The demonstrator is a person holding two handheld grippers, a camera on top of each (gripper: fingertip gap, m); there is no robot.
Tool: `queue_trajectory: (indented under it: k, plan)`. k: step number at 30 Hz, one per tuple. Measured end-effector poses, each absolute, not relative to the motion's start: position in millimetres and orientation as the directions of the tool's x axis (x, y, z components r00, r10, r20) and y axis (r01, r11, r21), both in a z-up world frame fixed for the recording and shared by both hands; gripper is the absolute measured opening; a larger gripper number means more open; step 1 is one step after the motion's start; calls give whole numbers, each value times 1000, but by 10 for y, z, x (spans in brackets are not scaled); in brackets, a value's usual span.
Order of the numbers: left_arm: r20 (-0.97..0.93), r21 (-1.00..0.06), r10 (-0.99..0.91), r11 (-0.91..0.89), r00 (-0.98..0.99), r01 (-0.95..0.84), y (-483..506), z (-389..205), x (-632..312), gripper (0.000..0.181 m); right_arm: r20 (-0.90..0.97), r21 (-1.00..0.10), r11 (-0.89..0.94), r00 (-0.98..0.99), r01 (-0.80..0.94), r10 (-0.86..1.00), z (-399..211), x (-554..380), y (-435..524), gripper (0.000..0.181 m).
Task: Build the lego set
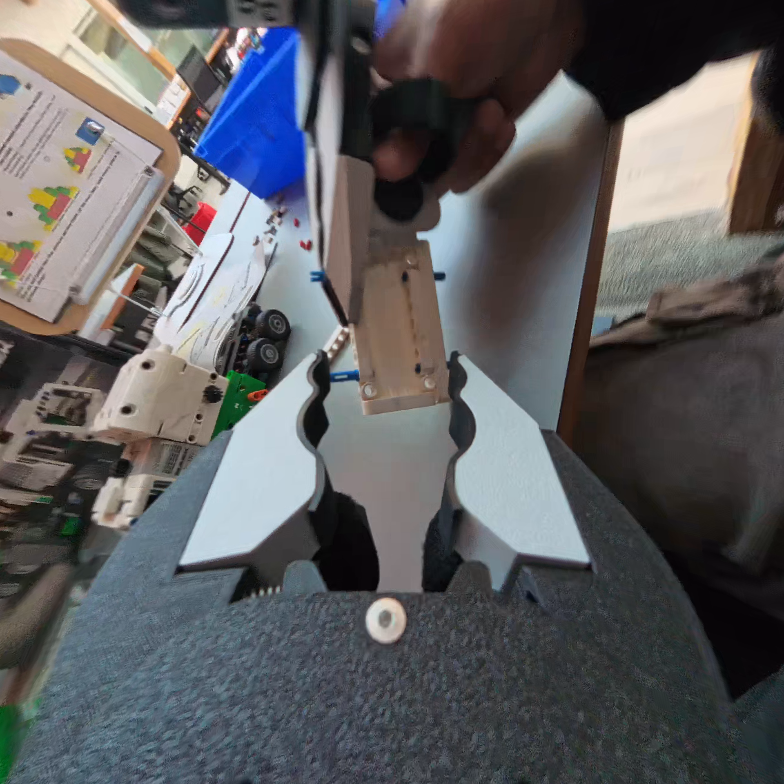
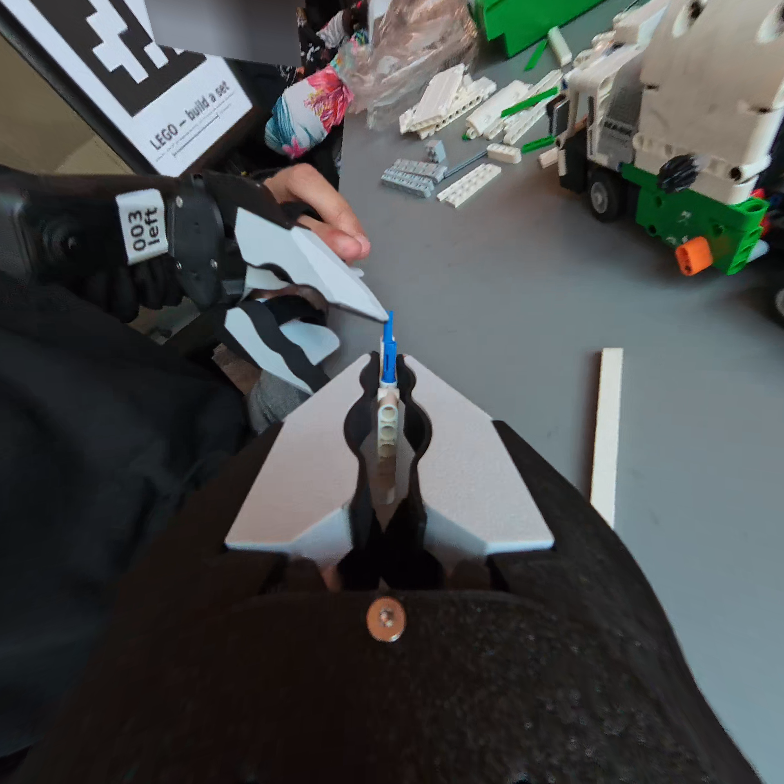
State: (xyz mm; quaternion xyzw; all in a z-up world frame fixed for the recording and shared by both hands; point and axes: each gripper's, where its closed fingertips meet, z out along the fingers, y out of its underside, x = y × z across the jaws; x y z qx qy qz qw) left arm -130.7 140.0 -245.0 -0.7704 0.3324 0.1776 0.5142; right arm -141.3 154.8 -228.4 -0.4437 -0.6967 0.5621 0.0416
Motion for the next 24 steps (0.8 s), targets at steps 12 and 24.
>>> queue_trajectory:
  k: [12,24]
  plan:
    - [562,-761,-581,-87,588,642,1342,-1375,-1270,46,-438,-826,-562,-655,24,616,-1227,-1312,1391,6]
    - [538,-716,-647,-14,540,698,1201,-1226,-1397,6,-423,-859,-504,-680,91,599,-1461,-1281,1137,10]
